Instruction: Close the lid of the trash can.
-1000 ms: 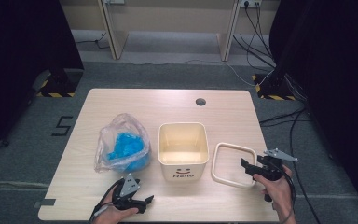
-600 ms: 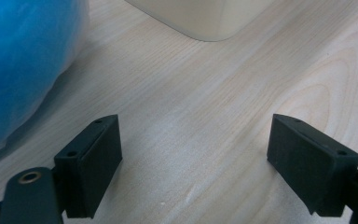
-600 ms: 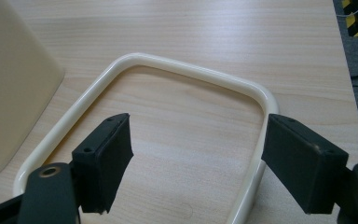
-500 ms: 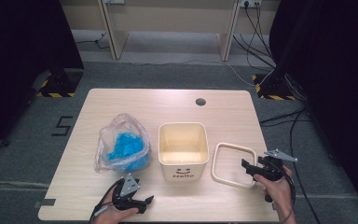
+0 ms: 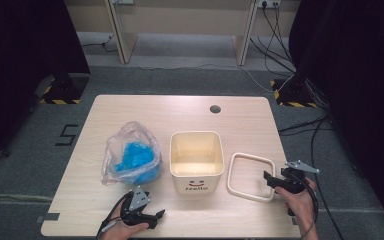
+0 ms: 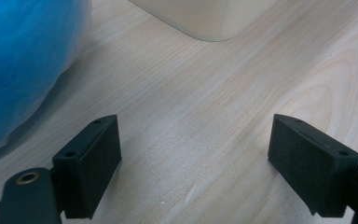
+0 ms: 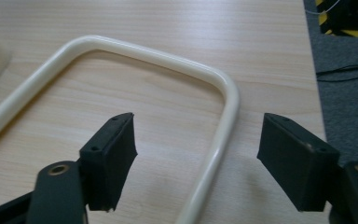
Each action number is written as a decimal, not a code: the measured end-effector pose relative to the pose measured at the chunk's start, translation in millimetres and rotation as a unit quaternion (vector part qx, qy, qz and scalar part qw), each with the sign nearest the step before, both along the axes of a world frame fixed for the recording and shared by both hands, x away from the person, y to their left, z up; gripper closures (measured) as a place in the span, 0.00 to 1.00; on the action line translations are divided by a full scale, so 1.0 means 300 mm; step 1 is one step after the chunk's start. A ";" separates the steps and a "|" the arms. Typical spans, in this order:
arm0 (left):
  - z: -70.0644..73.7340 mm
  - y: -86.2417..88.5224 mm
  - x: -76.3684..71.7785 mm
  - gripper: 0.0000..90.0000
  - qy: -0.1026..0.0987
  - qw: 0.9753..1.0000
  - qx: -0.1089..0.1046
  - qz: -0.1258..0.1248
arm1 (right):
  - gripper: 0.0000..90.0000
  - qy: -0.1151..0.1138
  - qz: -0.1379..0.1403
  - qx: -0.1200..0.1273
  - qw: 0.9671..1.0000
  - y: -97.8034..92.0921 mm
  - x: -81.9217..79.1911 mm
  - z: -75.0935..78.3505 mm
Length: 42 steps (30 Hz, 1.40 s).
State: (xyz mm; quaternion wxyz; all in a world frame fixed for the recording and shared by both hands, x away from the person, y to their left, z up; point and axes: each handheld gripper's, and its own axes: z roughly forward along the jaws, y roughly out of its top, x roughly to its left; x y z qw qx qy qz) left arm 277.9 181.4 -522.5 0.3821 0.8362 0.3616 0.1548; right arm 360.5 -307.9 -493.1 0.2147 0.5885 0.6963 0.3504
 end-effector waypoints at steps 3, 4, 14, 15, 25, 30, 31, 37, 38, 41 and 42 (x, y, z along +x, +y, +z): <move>0.000 0.000 -0.001 0.18 0.000 1.000 0.000 0.001 | 0.37 0.000 0.002 -0.012 1.000 -0.008 0.001 -0.006; 0.000 0.000 -0.001 0.18 0.000 1.000 0.001 0.001 | 0.39 0.002 -0.001 -0.010 1.000 -0.009 0.002 -0.008; 0.000 0.000 -0.001 0.18 0.000 1.000 0.001 0.002 | 0.60 0.003 0.008 -0.048 0.999 0.004 0.062 -0.034; 0.000 0.000 -0.002 0.18 0.000 1.000 0.000 0.002 | 0.62 0.006 0.008 -0.055 0.998 0.009 0.072 -0.036; 0.000 0.000 -0.003 0.18 0.000 1.000 0.001 0.004 | 0.85 -0.010 -0.011 -0.048 0.999 0.000 0.090 -0.058; 0.000 0.000 -0.004 0.18 0.000 1.000 0.000 0.004 | 0.90 -0.017 -0.029 -0.044 0.998 -0.005 0.086 -0.063; 0.000 0.000 -0.004 0.18 0.000 1.000 0.000 0.005 | 0.90 -0.017 -0.030 -0.043 0.998 -0.006 0.086 -0.063; 0.000 0.000 -0.004 0.18 0.000 1.000 0.000 0.005 | 0.90 -0.015 -0.030 -0.037 0.999 -0.008 0.082 -0.062; 0.000 0.000 -0.004 0.18 0.000 1.000 0.001 0.005 | 0.90 -0.012 -0.031 -0.032 0.999 -0.008 0.080 -0.060; 0.000 0.000 -0.004 0.18 0.000 1.000 0.000 0.005 | 0.90 -0.015 -0.030 -0.025 0.999 -0.009 0.079 -0.055; 0.000 0.000 -0.005 0.18 0.000 1.000 0.000 0.005 | 0.90 -0.017 -0.029 -0.025 0.999 -0.010 0.078 -0.052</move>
